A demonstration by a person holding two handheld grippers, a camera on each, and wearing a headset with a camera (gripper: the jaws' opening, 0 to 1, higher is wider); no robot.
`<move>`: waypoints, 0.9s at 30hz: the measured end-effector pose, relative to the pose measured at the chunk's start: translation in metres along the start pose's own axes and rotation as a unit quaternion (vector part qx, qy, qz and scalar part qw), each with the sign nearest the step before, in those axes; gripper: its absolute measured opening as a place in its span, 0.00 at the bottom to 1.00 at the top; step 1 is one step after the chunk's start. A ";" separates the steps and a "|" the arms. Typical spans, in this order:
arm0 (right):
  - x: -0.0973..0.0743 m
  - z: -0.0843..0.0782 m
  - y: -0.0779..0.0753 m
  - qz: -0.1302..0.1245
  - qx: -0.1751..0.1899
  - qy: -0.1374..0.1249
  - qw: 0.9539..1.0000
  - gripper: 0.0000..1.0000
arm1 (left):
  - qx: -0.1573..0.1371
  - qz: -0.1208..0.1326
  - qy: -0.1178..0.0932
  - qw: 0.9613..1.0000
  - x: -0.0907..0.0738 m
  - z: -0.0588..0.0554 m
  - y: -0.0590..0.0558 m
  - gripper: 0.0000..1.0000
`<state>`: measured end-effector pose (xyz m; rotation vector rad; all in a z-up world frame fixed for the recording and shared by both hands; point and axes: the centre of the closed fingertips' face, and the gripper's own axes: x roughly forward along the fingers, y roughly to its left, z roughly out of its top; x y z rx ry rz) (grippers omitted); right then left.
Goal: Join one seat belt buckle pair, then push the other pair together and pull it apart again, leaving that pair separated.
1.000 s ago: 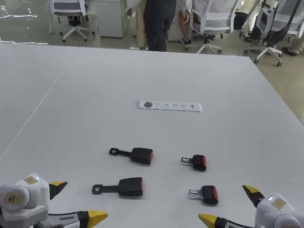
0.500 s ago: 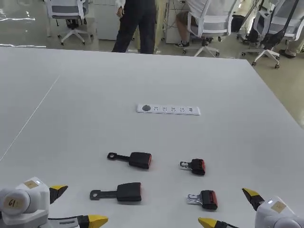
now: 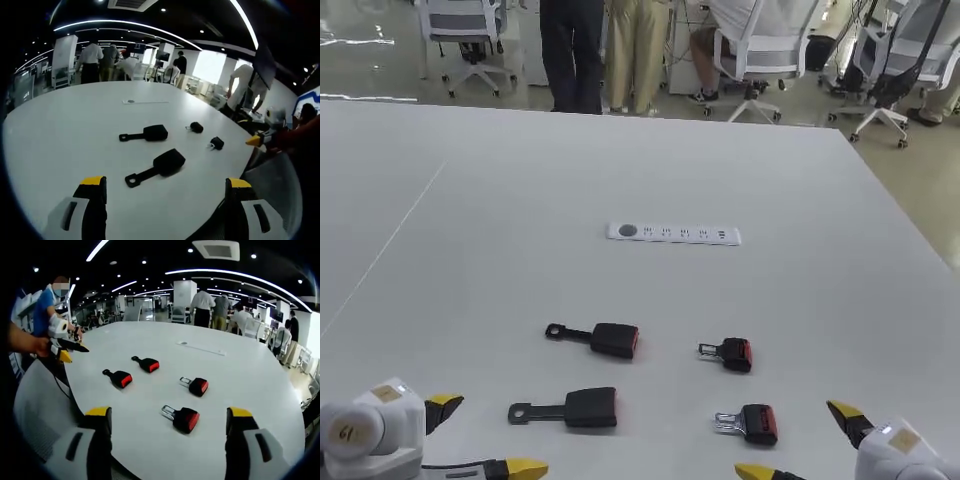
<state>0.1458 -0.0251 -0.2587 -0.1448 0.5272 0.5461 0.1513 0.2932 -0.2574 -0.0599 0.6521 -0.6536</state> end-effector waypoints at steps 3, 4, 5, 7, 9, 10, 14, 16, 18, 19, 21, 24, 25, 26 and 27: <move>0.000 -0.001 0.001 0.000 0.001 0.000 1.000 0.96 | -0.002 0.000 -0.003 1.000 0.000 -0.001 -0.001 1.00; -0.001 -0.001 0.001 0.000 0.000 0.001 1.000 0.97 | -0.001 0.000 -0.002 1.000 0.000 -0.001 -0.001 1.00; -0.001 -0.001 0.001 0.000 0.000 0.001 1.000 0.97 | -0.001 0.000 -0.001 1.000 0.000 -0.002 -0.001 1.00; -0.001 -0.002 0.001 0.000 0.001 0.001 1.000 0.97 | -0.002 0.000 -0.001 1.000 0.000 -0.003 -0.001 1.00; -0.001 -0.002 0.001 0.000 0.001 0.001 1.000 0.97 | -0.001 0.000 -0.001 1.000 0.000 -0.003 -0.001 1.00; -0.001 -0.002 0.001 0.001 0.001 0.001 1.000 0.96 | -0.001 0.001 -0.002 1.000 -0.001 -0.004 -0.001 1.00; 0.000 -0.002 0.002 0.002 0.001 0.001 1.000 0.96 | -0.001 0.001 0.000 1.000 -0.001 -0.005 -0.002 1.00; 0.000 -0.002 0.003 0.003 0.002 0.001 1.000 0.96 | -0.002 0.001 0.000 1.000 -0.002 -0.006 -0.001 1.00; 0.000 -0.002 0.003 0.004 0.000 0.002 1.000 0.96 | -0.002 0.001 0.000 1.000 -0.001 -0.006 -0.001 0.99; 0.000 -0.002 0.003 0.005 0.000 0.002 1.000 0.96 | -0.002 0.001 0.000 1.000 -0.001 -0.006 -0.002 0.99; 0.000 -0.003 0.002 0.004 0.001 0.002 1.000 0.96 | -0.002 0.000 -0.001 1.000 -0.001 -0.006 -0.003 0.99; -0.001 -0.003 0.002 0.003 0.001 0.003 1.000 0.96 | -0.002 0.000 0.001 1.000 -0.001 -0.006 -0.003 0.99; -0.001 -0.004 0.002 0.003 0.001 0.004 1.000 0.96 | -0.003 -0.001 0.000 1.000 -0.001 -0.006 -0.004 0.99; -0.001 -0.004 0.002 0.003 0.001 0.004 1.000 0.96 | -0.002 -0.001 -0.001 1.000 -0.001 -0.006 -0.004 0.99; -0.001 -0.004 0.002 0.003 0.001 0.004 1.000 0.96 | -0.002 -0.001 0.000 1.000 -0.001 -0.006 -0.004 0.99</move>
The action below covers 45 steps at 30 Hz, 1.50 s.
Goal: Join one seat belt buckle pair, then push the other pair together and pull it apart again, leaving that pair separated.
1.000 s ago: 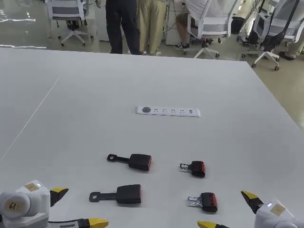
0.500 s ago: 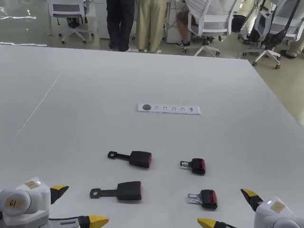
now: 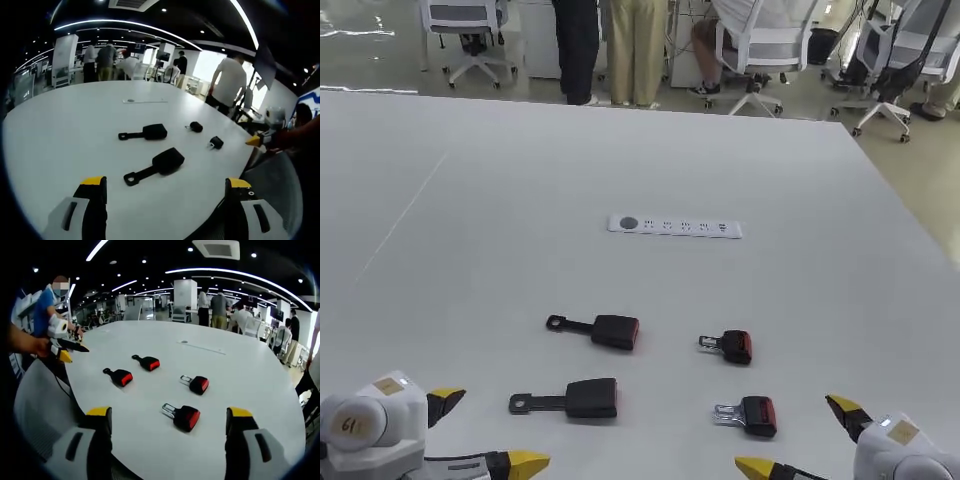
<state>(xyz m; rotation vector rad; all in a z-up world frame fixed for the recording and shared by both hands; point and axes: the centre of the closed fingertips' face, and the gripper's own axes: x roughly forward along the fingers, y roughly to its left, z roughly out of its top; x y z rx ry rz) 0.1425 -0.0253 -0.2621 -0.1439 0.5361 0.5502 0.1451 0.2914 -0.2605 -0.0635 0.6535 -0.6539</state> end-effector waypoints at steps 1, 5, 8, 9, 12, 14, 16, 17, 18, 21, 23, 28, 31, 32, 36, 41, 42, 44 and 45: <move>0.000 0.000 0.000 0.000 0.001 0.000 1.000 0.96 | 0.000 0.000 0.001 1.000 0.000 0.000 0.000 0.99; 0.001 -0.001 -0.001 0.000 0.001 0.001 1.000 0.96 | 0.001 -0.002 0.000 1.000 0.001 0.001 -0.002 0.99; 0.001 -0.002 -0.001 0.000 0.002 0.002 1.000 0.96 | 0.002 -0.003 0.002 1.000 0.002 0.002 -0.003 0.99; 0.001 -0.002 -0.001 0.000 0.002 0.003 1.000 0.96 | 0.002 -0.004 0.003 1.000 0.002 0.002 -0.003 0.99; 0.002 -0.002 -0.003 0.000 0.002 0.003 1.000 0.96 | 0.003 -0.006 0.003 1.000 0.003 0.003 -0.005 0.99; 0.003 -0.001 -0.004 0.000 0.001 0.004 1.000 0.96 | 0.005 -0.008 0.003 1.000 0.005 0.004 -0.005 0.99; 0.004 -0.001 -0.006 0.001 0.000 0.005 1.000 0.96 | 0.005 -0.010 0.005 1.000 0.007 0.005 -0.004 0.99; 0.005 0.000 -0.006 0.001 -0.001 0.006 1.000 0.96 | 0.006 -0.010 0.005 1.000 0.008 0.006 -0.003 0.99; 0.005 0.000 -0.007 0.001 -0.002 0.006 1.000 0.96 | 0.007 -0.011 0.005 1.000 0.009 0.006 -0.003 0.99; 0.008 0.000 -0.008 0.004 -0.002 0.010 1.000 0.96 | 0.009 -0.013 0.007 1.000 0.012 0.006 -0.001 0.99; 0.010 0.001 -0.009 0.005 -0.005 0.011 1.000 0.96 | 0.010 -0.015 0.008 1.000 0.013 0.006 -0.001 0.99; 0.016 0.001 -0.009 0.013 -0.004 0.016 1.000 0.96 | 0.012 -0.018 0.011 1.000 0.018 0.009 0.001 0.99; 0.020 0.001 -0.009 0.018 -0.007 0.020 1.000 0.96 | 0.014 -0.021 0.012 1.000 0.021 0.011 0.002 0.98; 0.022 0.002 -0.010 0.020 -0.007 0.021 1.000 0.96 | 0.016 -0.024 0.012 1.000 0.023 0.012 0.002 0.98; 0.027 0.002 -0.010 0.029 -0.010 0.024 0.999 0.96 | 0.024 -0.031 0.015 0.999 0.028 0.012 0.002 0.96; 0.035 -0.001 -0.009 0.050 -0.019 0.039 0.998 0.95 | 0.037 -0.042 0.021 0.998 0.035 0.013 0.002 0.94; 0.036 -0.003 -0.009 0.055 -0.023 0.044 0.997 0.94 | 0.041 -0.045 0.022 0.998 0.037 0.013 0.002 0.93; 0.039 -0.005 -0.011 0.059 -0.026 0.050 0.997 0.93 | 0.046 -0.051 0.024 0.997 0.040 0.013 0.002 0.91; 0.040 -0.005 -0.011 0.062 -0.028 0.053 0.996 0.93 | 0.050 -0.054 0.027 0.997 0.042 0.013 0.001 0.90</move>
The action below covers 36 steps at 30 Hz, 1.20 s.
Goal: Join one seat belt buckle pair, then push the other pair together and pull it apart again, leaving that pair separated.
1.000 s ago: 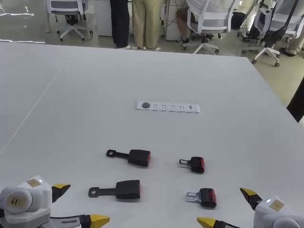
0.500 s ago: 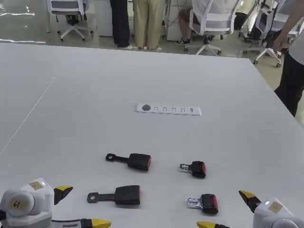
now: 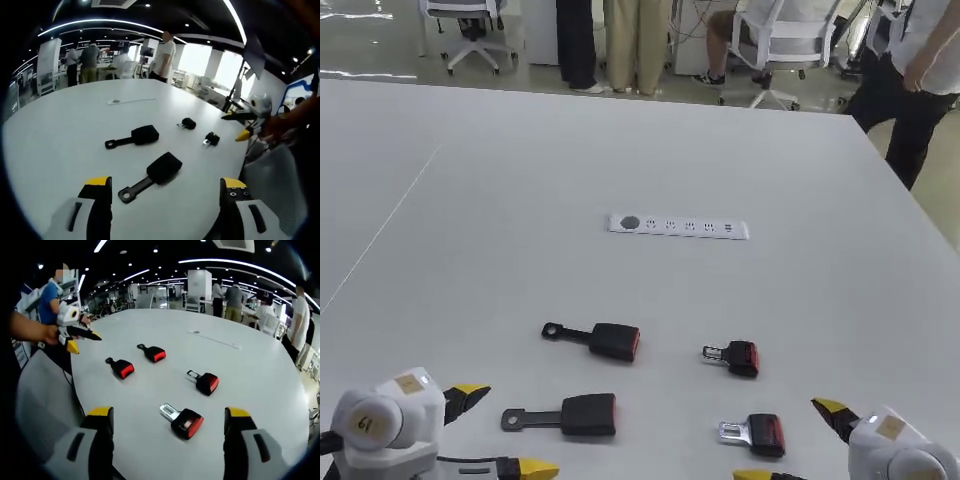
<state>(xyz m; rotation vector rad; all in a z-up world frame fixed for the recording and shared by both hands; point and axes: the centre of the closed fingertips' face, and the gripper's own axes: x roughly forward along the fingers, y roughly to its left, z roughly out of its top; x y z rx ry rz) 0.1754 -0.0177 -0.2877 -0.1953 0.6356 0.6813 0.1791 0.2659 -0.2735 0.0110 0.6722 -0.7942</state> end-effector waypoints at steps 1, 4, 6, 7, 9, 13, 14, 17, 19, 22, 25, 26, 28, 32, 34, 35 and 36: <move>0.001 0.000 0.000 0.004 -0.001 0.002 1.000 0.93 | 0.004 -0.002 0.002 1.000 0.001 0.000 0.000 0.89; 0.005 -0.003 -0.001 0.019 -0.013 0.016 1.000 0.93 | 0.014 -0.015 0.006 1.000 0.006 0.002 -0.001 0.87; 0.008 -0.005 -0.001 0.031 -0.029 0.028 0.999 0.90 | 0.020 -0.022 0.012 0.999 0.010 0.002 0.000 0.86; 0.009 -0.006 -0.002 0.035 -0.039 0.032 0.998 0.90 | 0.027 -0.026 0.015 0.999 0.012 0.002 0.000 0.86; 0.011 -0.007 -0.001 0.049 -0.045 0.040 0.997 0.90 | 0.034 -0.033 0.025 0.999 0.016 0.001 -0.001 0.86; 0.016 -0.011 -0.005 0.068 -0.049 0.052 0.995 0.89 | 0.060 -0.046 0.034 0.997 0.024 -0.002 -0.001 0.84; 0.017 -0.012 -0.005 0.073 -0.052 0.055 0.994 0.89 | 0.061 -0.049 0.038 0.996 0.026 -0.003 -0.002 0.84; 0.020 -0.017 -0.003 0.098 -0.064 0.073 0.990 0.88 | 0.077 -0.064 0.053 0.994 0.033 -0.006 0.000 0.83; 0.022 -0.021 -0.002 0.112 -0.077 0.086 0.987 0.87 | 0.091 -0.071 0.064 0.991 0.040 -0.007 -0.002 0.82; 0.025 -0.024 -0.003 0.128 -0.083 0.096 0.984 0.84 | 0.109 -0.083 0.074 0.988 0.047 -0.004 -0.010 0.80; 0.028 -0.029 -0.006 0.141 -0.091 0.111 0.980 0.82 | 0.120 -0.091 0.083 0.985 0.054 -0.003 -0.010 0.78; 0.029 -0.031 -0.007 0.145 -0.094 0.116 0.978 0.81 | 0.123 -0.094 0.085 0.984 0.057 -0.003 -0.012 0.77; 0.032 -0.032 -0.010 0.148 -0.106 0.123 0.976 0.80 | 0.138 -0.101 0.095 0.981 0.064 -0.004 -0.012 0.76; 0.038 -0.032 -0.014 0.160 -0.110 0.132 0.972 0.76 | 0.156 -0.112 0.109 0.975 0.080 -0.007 -0.011 0.72; 0.042 -0.037 -0.016 0.167 -0.119 0.146 0.968 0.73 | 0.161 -0.117 0.117 0.973 0.088 -0.009 -0.010 0.71; 0.045 -0.039 -0.019 0.169 -0.122 0.152 0.966 0.73 | 0.165 -0.120 0.119 0.972 0.091 -0.009 -0.009 0.70; 0.046 -0.041 -0.020 0.171 -0.124 0.159 0.965 0.73 | 0.168 -0.124 0.121 0.971 0.094 -0.009 -0.010 0.69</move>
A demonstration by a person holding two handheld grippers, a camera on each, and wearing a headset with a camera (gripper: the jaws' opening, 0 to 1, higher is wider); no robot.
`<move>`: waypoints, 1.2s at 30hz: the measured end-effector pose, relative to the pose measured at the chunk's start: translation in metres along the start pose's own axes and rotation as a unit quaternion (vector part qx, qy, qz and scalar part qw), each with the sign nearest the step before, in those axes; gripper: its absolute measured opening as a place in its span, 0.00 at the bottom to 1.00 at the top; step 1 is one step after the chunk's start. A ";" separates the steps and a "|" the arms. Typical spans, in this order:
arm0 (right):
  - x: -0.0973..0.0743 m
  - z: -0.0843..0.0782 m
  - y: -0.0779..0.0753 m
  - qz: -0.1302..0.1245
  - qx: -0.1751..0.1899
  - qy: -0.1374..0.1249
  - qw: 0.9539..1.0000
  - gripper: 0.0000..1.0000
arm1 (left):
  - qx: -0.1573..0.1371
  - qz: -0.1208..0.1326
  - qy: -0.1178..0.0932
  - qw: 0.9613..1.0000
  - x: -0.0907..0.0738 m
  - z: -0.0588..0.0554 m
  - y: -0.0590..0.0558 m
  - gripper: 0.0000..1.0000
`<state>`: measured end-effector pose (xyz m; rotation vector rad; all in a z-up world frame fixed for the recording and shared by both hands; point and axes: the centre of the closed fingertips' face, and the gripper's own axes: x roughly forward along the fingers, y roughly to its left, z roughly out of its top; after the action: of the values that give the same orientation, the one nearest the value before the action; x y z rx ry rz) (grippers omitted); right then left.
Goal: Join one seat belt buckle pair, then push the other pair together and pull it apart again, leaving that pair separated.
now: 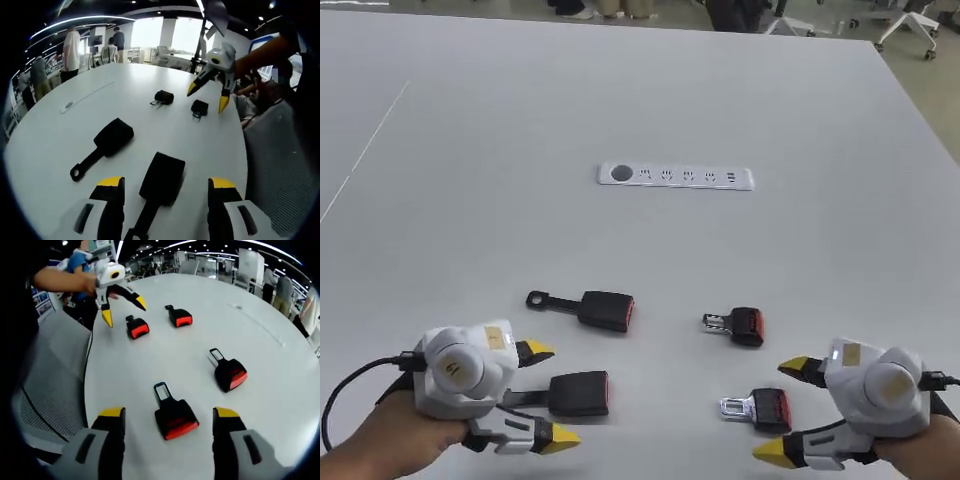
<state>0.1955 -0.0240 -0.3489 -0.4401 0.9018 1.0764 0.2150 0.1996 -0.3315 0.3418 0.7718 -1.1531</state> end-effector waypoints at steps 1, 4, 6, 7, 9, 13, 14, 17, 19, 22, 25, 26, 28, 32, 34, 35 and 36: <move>0.002 -0.004 -0.002 0.003 0.000 0.013 1.000 0.72 | 0.003 -0.006 0.002 1.000 0.004 0.000 0.001 0.68; 0.006 -0.009 -0.006 0.009 -0.004 0.026 1.000 0.70 | 0.004 -0.015 0.014 1.000 0.014 -0.004 0.005 0.67; 0.006 -0.010 -0.008 0.014 -0.008 0.035 0.999 0.67 | 0.015 -0.024 0.025 0.999 0.018 -0.007 0.005 0.65; 0.007 -0.010 -0.008 0.016 -0.012 0.039 0.999 0.65 | 0.030 -0.029 0.033 0.999 0.020 -0.009 0.006 0.63; 0.008 -0.013 -0.008 0.021 -0.027 0.052 0.998 0.62 | 0.039 -0.033 0.041 0.998 0.023 -0.013 0.006 0.60; 0.012 -0.019 -0.007 0.026 -0.041 0.073 0.996 0.56 | 0.056 -0.038 0.063 0.996 0.028 -0.023 0.009 0.55; 0.012 -0.018 -0.010 0.020 -0.053 0.074 0.996 0.55 | 0.059 -0.041 0.067 0.995 0.028 -0.024 0.009 0.53; 0.012 -0.019 -0.012 0.016 -0.057 0.084 0.995 0.45 | 0.070 -0.043 0.059 0.995 0.029 -0.022 0.010 0.47; 0.011 -0.019 -0.012 0.019 -0.066 0.091 0.993 0.40 | 0.086 -0.053 0.066 0.993 0.029 -0.023 0.010 0.36; 0.011 -0.019 -0.013 0.019 -0.067 0.095 0.993 0.38 | 0.115 -0.064 0.072 0.989 0.029 -0.024 0.011 0.35; 0.012 -0.019 -0.013 0.020 -0.070 0.103 0.992 0.38 | 0.148 -0.080 0.084 0.982 0.029 -0.026 0.010 0.35; 0.012 -0.019 -0.013 0.020 -0.071 0.107 0.992 0.38 | 0.156 -0.086 0.090 0.980 0.030 -0.026 0.010 0.35; 0.013 -0.019 -0.013 0.021 -0.080 0.117 0.990 0.37 | 0.171 -0.093 0.098 0.976 0.031 -0.026 0.011 0.35; 0.014 -0.018 -0.011 0.023 -0.085 0.125 0.988 0.37 | 0.172 -0.095 0.105 0.975 0.031 -0.026 0.011 0.34; 0.015 -0.018 -0.011 0.021 -0.082 0.128 0.988 0.37 | 0.170 -0.093 0.107 0.975 0.032 -0.026 0.011 0.34; 0.015 -0.017 -0.010 0.021 -0.081 0.131 0.988 0.37 | 0.166 -0.090 0.107 0.976 0.032 -0.026 0.011 0.34; 0.015 -0.017 -0.010 0.019 -0.077 0.139 0.987 0.37 | 0.163 -0.089 0.106 0.977 0.032 -0.026 0.011 0.34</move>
<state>0.2004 -0.0320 -0.3726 -0.7163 1.0796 1.1418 0.2215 0.1980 -0.3736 0.6893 0.8098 -1.4327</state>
